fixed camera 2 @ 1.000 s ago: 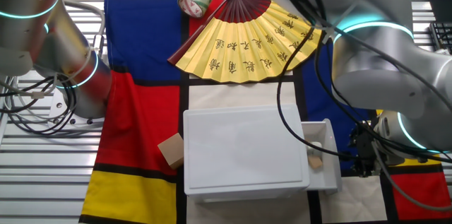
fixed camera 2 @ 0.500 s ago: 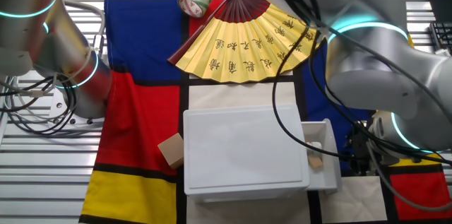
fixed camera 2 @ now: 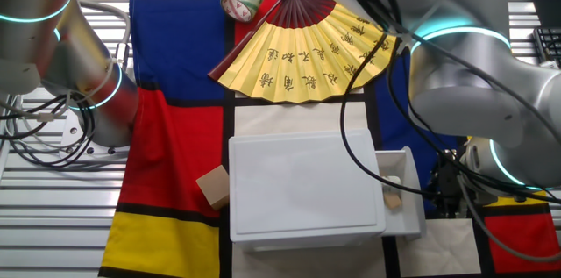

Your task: Grasp the handle and close the drawer

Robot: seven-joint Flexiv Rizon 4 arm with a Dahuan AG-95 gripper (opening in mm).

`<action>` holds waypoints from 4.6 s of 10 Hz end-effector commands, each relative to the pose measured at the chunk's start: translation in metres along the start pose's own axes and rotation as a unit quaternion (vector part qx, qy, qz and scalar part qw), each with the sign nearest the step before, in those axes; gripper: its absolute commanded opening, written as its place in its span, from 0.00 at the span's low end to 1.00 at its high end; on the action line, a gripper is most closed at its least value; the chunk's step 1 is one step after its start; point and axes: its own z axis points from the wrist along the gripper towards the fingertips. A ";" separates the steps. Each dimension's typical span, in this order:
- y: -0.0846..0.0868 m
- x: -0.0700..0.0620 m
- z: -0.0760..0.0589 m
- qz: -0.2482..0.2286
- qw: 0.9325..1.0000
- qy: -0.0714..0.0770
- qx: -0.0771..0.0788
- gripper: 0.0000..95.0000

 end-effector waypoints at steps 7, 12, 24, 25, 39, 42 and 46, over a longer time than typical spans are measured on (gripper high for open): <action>0.001 0.000 0.000 -0.001 1.000 -0.008 0.002 0.00; 0.002 0.002 -0.002 0.000 1.000 -0.007 0.003 0.00; 0.002 0.011 -0.004 -0.001 1.000 -0.007 0.003 0.00; 0.002 0.011 -0.004 -0.001 1.000 -0.007 0.003 0.00; 0.003 0.022 -0.005 -0.004 1.000 -0.006 0.002 0.00; 0.002 0.027 -0.003 -0.005 1.000 -0.006 0.002 0.00; 0.000 0.033 -0.003 -0.005 1.000 -0.006 0.001 0.00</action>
